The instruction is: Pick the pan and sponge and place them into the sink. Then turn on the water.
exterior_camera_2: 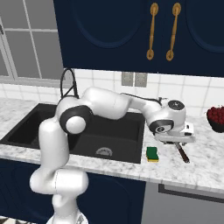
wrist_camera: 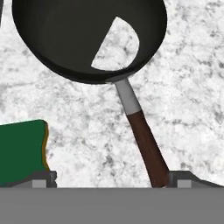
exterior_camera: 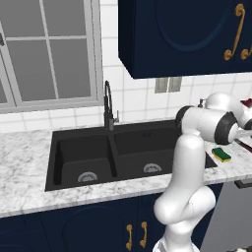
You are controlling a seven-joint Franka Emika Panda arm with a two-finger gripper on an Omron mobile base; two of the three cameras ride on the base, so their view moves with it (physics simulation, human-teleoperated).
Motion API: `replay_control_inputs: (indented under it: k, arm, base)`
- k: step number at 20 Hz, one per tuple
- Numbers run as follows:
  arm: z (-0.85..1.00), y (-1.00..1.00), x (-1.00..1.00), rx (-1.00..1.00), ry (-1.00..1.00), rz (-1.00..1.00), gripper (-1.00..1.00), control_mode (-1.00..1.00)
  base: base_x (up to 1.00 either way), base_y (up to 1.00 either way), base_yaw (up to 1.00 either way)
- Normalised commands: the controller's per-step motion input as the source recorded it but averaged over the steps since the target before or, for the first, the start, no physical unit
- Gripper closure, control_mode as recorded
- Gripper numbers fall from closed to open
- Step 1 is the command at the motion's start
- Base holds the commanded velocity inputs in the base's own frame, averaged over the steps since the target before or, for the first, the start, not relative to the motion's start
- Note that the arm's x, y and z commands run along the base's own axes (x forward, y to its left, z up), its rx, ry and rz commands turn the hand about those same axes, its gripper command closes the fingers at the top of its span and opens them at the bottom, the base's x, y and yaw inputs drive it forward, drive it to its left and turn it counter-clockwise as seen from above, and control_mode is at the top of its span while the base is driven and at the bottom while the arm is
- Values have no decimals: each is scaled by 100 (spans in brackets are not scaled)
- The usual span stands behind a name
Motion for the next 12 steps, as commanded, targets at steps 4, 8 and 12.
replay_control_inputs:
  k: [4,8,12]
  arm:
    - [-5,-29,14,3,0,7,-100,-100]
    - [-6,-10,10,6,0,6,-100,-100]
    - [-38,7,3,0,0,0,-100,-100]
  base:
    - [0,0,0]
    - [0,0,0]
    - [0,0,0]
